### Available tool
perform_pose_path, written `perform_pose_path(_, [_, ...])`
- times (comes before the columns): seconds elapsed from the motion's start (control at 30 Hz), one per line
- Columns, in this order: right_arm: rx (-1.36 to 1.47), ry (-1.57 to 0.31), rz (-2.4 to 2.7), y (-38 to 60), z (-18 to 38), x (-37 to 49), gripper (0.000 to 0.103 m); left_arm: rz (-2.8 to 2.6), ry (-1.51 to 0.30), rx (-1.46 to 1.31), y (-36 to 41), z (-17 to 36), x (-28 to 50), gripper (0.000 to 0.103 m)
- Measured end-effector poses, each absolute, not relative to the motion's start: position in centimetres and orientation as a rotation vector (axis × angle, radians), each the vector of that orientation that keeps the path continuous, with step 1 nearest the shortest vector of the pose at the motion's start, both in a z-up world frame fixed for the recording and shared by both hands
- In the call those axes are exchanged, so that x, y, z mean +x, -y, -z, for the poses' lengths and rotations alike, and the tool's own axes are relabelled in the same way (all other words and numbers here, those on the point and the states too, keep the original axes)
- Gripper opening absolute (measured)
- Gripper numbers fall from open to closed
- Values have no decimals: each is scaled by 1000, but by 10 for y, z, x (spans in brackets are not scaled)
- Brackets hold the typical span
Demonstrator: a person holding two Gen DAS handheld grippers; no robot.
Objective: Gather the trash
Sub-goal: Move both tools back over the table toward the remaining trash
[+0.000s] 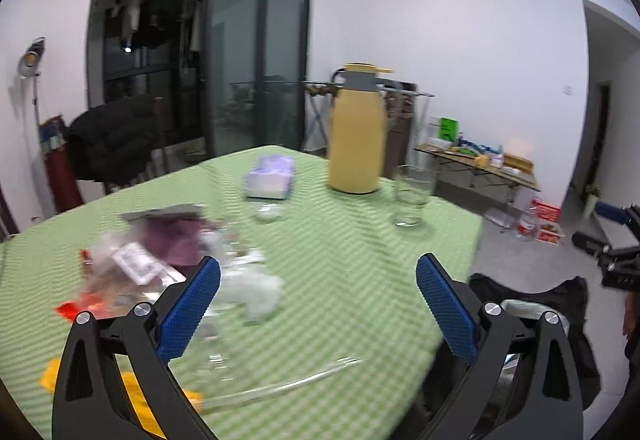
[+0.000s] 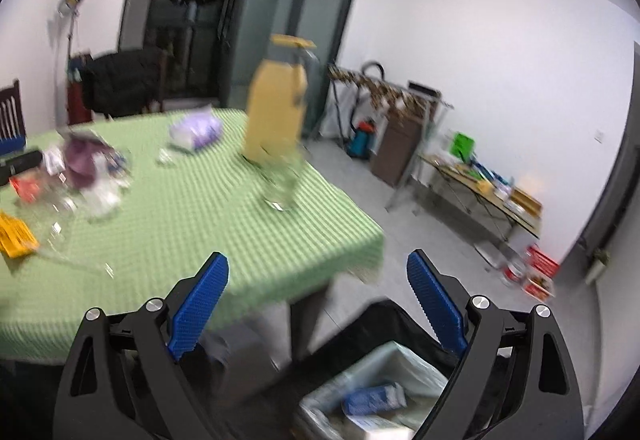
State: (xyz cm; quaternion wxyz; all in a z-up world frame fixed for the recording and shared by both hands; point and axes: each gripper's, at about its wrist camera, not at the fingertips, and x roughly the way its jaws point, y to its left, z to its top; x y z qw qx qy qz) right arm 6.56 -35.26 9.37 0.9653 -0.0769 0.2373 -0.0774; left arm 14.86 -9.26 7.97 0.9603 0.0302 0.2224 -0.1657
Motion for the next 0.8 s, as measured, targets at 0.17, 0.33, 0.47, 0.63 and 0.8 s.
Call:
perform_pose_path(0.17, [-111,-421,44,310,-95,83,87,260,-447,33,41,-79,152,95])
perform_pose_path(0.33, [-79,-416,-27,282,-92,95,87,187,-458,-10,-10,-78,159,95])
perform_pose_path(0.47, [-60,-428,-65,258,-86,107,89,133,-462,-6,-45,-76,165,95])
perform_pose_path(0.63, [-22,-468,-129,230,-73,120,90,120,-500,-21,-101,-54,185,95])
perform_pose_path(0.8, [-45,-436,-145,192,-60,130,90,65,-577,-208,-172,-19,211,95])
